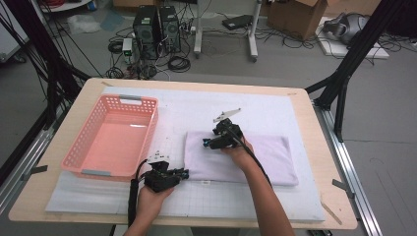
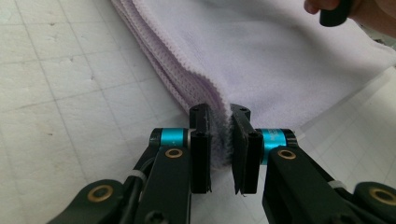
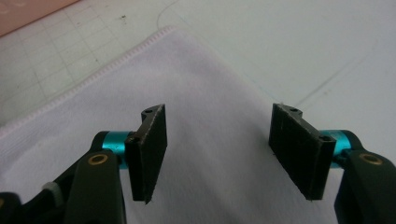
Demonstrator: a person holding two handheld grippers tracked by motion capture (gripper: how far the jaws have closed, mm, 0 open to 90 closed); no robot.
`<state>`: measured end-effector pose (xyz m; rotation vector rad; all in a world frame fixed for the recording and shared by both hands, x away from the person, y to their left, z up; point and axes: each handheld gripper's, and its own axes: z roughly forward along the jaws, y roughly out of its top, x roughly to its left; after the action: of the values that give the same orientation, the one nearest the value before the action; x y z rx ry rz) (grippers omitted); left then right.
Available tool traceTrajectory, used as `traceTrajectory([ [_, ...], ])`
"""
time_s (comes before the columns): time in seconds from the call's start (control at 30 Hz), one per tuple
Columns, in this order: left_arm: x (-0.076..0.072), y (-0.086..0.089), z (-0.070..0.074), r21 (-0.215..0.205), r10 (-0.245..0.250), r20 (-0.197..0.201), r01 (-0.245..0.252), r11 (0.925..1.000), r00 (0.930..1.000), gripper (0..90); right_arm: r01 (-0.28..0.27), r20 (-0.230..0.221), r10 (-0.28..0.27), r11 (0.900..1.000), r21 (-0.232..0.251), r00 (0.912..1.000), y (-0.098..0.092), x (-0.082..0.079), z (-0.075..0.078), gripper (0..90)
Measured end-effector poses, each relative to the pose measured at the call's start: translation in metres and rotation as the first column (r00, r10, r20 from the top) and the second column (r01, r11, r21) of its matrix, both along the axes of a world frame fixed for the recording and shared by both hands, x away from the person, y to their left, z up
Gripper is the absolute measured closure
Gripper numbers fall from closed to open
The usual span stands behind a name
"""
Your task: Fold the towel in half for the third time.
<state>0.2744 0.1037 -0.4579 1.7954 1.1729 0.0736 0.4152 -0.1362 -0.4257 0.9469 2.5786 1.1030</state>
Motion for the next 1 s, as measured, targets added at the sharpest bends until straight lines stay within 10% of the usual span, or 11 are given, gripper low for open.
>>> traceTrajectory([
  [0.43, 0.001, 0.004, -0.001, -0.030, -0.001, -0.021, 0.000, 0.9995, 0.9998, 80.5, -0.078, -0.027, 0.076, 0.991, -0.105, 0.9967, 0.045, 0.023, -0.001, 57.0],
  [0.7, 0.001, 0.004, -0.001, -0.034, -0.005, -0.020, 0.004, 0.9994, 0.9998, 81.1, -0.122, -0.032, 0.119, 0.987, -0.107, 0.9924, 0.047, 0.026, -0.002, 83.7],
  [1.0, -0.004, 0.011, 0.009, -0.072, -0.009, 0.033, 0.012, 0.9973, 0.9994, 82.9, -0.102, 0.004, 0.103, 0.993, -0.066, 0.9947, 0.048, 0.020, 0.009, 87.0],
])
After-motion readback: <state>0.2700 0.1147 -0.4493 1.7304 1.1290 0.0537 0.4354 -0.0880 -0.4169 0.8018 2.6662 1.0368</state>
